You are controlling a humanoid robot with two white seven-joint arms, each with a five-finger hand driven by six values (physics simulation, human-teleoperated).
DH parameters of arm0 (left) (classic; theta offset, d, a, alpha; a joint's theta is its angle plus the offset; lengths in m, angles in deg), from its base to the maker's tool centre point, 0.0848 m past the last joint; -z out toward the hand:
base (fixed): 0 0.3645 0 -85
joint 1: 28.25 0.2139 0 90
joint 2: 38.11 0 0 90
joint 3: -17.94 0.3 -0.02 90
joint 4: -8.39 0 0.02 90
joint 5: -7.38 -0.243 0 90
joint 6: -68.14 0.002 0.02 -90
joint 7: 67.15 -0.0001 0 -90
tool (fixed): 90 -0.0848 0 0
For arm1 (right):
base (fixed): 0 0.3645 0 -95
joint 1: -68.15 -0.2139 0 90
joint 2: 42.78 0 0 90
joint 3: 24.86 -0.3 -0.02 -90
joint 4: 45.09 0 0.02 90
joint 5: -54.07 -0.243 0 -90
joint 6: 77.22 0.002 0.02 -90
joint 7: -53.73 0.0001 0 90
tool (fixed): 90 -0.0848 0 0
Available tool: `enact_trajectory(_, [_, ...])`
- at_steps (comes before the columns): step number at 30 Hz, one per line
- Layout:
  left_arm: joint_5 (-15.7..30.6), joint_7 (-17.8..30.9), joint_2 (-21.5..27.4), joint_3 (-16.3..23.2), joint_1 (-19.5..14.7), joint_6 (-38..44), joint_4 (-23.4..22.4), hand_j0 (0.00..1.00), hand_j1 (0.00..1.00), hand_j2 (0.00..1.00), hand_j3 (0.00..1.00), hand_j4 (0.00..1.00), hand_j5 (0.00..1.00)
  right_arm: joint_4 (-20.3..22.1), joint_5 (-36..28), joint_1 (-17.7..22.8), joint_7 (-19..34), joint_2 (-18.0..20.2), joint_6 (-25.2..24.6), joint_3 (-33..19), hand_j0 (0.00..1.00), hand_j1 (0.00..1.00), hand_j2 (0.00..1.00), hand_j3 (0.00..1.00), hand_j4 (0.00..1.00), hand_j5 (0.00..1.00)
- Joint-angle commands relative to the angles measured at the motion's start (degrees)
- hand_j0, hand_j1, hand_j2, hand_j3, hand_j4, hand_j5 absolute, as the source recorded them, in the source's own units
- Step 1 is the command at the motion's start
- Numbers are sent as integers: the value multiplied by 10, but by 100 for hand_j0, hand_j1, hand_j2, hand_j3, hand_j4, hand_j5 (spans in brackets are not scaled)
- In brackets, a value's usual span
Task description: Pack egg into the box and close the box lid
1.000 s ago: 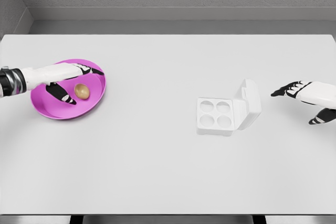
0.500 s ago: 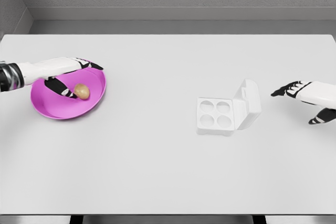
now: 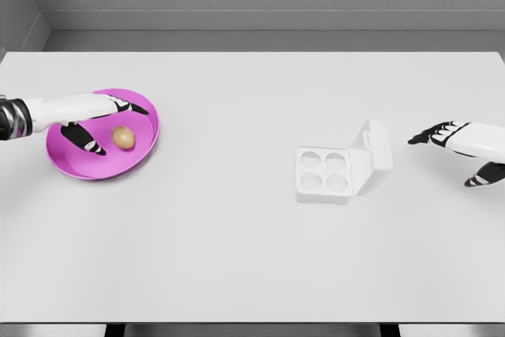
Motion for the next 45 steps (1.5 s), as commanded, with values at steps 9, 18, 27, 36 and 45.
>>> enact_trajectory(9, [-2,0,-4,1,-1,2,5,93,93,93,93,93,93,-6,-3,3,0,2,-1,0,100,100,100,100,100,100])
enact_trajectory(18, [-3,0,-6,4,-1,2,4,91,91,91,91,91,91,-8,-3,4,0,2,-1,1,100,100,100,100,100,100])
enact_trajectory(27, [-2,0,-5,11,1,3,13,90,90,90,90,90,90,-8,-3,4,0,2,-1,1,100,100,100,100,100,100])
enact_trajectory(36, [-2,0,-5,11,-1,16,9,87,87,87,87,87,87,-8,-3,4,0,2,-1,1,100,100,100,100,100,100])
enact_trajectory(45, [-3,0,-9,12,0,16,9,88,88,88,88,88,88,-8,-3,4,-1,3,-1,1,100,100,100,100,100,100])
